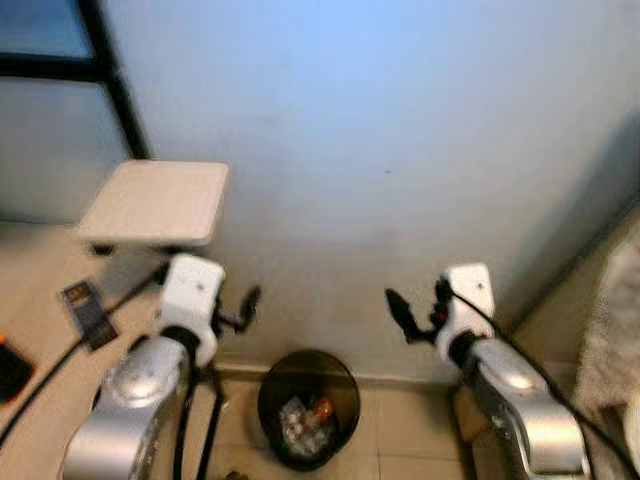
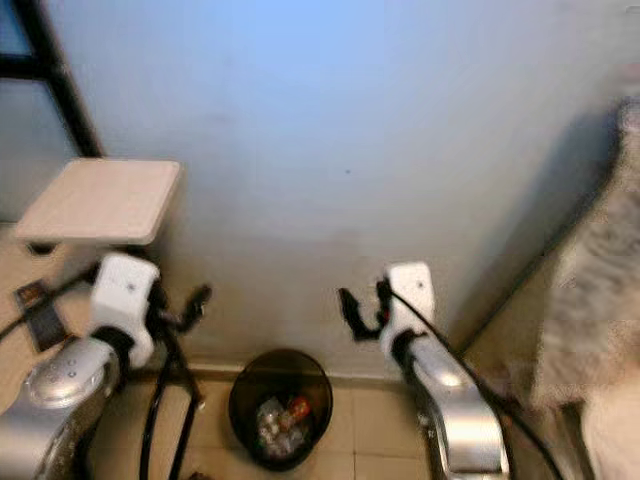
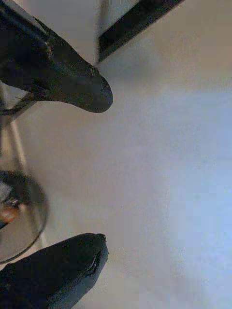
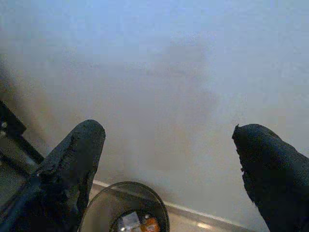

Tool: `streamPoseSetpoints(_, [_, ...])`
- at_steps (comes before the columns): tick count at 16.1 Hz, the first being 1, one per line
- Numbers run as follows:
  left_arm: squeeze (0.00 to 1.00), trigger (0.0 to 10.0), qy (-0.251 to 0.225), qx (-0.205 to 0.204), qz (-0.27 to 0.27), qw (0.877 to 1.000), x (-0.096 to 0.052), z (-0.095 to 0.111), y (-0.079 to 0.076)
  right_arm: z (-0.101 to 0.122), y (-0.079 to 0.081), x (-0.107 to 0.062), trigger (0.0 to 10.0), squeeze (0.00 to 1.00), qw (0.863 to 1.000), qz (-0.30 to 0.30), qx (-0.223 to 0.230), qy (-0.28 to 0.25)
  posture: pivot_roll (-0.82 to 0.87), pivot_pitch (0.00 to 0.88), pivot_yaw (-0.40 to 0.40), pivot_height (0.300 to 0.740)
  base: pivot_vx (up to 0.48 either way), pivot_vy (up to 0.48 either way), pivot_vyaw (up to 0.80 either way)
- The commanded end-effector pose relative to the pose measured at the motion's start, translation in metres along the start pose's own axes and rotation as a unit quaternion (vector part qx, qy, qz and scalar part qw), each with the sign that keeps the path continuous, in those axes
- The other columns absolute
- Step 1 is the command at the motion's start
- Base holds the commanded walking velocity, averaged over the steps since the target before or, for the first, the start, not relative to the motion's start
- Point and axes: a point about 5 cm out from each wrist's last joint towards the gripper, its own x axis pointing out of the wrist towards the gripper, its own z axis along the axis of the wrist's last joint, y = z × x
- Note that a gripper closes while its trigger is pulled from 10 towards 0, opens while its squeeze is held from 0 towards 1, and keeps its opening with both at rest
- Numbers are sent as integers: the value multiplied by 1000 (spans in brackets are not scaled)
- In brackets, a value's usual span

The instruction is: Clean up the room

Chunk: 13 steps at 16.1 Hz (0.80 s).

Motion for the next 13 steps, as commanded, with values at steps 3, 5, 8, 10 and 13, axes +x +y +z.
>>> streamPoseSetpoints(3, [0,10000,11,-9,21,1000,-4,-4,0,-5,-5,-4,10000,0,1000,-27,9,5,-82,0,-39,740,0,0,-788])
streamPoseSetpoints(5, [0,10000,4,0,14,1000,-2,-2,0,-22,-10,0,10000,0,998,-30,48,30,-84,0,-31,740,0,0,-781])
streamPoseSetpoints(8, [0,10000,9,-7,9,1000,4,-1,0,-32,-15,7,10000,0,998,-36,38,34,-87,0,-23,740,0,0,-781])
streamPoseSetpoints(10, [0,10000,12,-14,6,1000,5,-1,1,-14,-10,2,10000,0,999,-34,38,16,-88,0,-20,740,0,0,-763])
streamPoseSetpoints(13, [0,10000,12,-2,11,1000,7,-2,4,-10,-8,1,10000,0,998,-28,52,13,-91,0,-19,740,0,0,-760])
